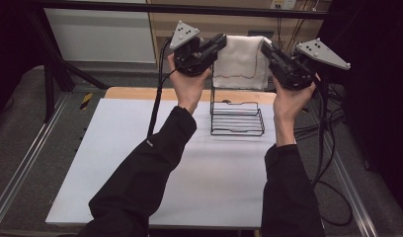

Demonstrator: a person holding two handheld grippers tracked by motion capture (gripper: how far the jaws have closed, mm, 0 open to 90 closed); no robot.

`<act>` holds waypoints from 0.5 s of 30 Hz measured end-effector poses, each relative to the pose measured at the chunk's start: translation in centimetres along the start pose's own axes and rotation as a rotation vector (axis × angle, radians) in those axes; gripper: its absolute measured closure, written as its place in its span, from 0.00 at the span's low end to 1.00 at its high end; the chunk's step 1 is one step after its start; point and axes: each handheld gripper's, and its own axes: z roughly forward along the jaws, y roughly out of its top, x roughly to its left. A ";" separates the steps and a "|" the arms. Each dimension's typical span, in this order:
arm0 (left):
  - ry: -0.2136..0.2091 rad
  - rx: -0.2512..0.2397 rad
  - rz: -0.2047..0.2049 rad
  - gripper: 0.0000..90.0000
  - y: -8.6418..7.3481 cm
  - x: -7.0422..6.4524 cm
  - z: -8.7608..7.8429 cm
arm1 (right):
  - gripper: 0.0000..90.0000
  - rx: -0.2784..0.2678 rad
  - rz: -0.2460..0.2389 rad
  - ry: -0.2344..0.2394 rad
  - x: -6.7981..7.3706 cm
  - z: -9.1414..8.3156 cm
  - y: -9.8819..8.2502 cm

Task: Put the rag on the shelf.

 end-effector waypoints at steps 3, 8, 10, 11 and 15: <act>0.006 -0.007 -0.005 0.93 0.2 0.2 0.4 | 0.92 0.000 0.004 -0.003 -0.3 0.5 0.2; 0.020 0.002 0.007 0.93 0.5 0.6 1.1 | 0.92 -0.002 0.005 -0.004 -0.6 1.3 0.4; 0.021 -0.002 0.003 0.93 0.4 0.9 1.3 | 0.92 0.000 0.012 -0.004 -0.8 1.7 0.2; 0.024 -0.003 -0.001 0.93 0.3 1.0 1.4 | 0.92 0.001 0.013 -0.004 -0.9 1.9 0.2; 0.031 0.001 -0.007 0.92 0.0 1.5 1.9 | 0.92 0.005 0.010 -0.003 -1.2 2.5 0.0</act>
